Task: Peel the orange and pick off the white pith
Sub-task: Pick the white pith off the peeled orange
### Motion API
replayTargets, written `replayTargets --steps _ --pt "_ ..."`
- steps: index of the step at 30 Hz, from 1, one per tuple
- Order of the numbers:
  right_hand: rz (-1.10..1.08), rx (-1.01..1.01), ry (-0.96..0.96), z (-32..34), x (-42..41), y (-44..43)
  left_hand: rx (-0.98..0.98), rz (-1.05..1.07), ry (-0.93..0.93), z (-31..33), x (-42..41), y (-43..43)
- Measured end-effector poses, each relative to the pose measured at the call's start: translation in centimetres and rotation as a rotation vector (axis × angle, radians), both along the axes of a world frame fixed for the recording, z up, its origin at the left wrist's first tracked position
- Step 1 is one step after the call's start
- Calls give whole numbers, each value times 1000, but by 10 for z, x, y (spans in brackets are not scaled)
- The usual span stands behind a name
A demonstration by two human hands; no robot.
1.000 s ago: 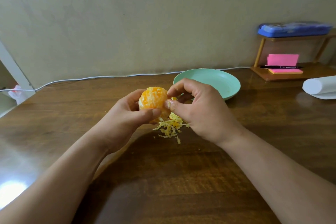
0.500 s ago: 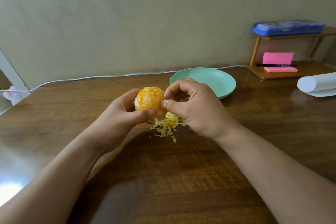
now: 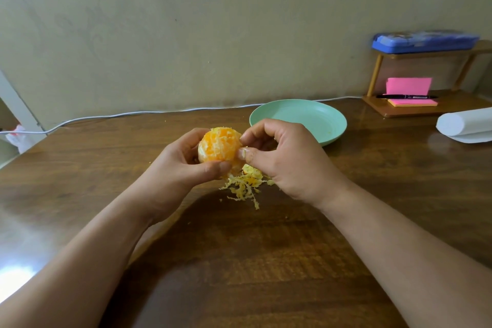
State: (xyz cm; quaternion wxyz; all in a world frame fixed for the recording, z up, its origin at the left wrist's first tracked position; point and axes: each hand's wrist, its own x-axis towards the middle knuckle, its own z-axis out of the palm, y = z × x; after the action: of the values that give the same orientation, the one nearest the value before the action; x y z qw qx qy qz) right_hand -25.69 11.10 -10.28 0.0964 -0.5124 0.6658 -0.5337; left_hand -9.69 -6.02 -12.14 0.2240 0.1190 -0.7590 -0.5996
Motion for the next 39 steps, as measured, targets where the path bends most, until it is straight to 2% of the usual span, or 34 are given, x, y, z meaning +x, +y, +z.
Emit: replayTargets --steps 4,17,25,32,39 --pt "33 24 -29 3 -2 0 -28 -4 -10 0 1 -1" --pt "5 -22 49 1 5 3 -52 -2 -24 -4 -1 -3" --pt "-9 -59 87 0 6 3 51 -24 28 -3 -2 -4" --pt "-94 -40 90 -1 4 3 294 -76 85 2 -2 1" --pt "-125 -53 153 3 10 4 313 -87 62 1 -2 2"
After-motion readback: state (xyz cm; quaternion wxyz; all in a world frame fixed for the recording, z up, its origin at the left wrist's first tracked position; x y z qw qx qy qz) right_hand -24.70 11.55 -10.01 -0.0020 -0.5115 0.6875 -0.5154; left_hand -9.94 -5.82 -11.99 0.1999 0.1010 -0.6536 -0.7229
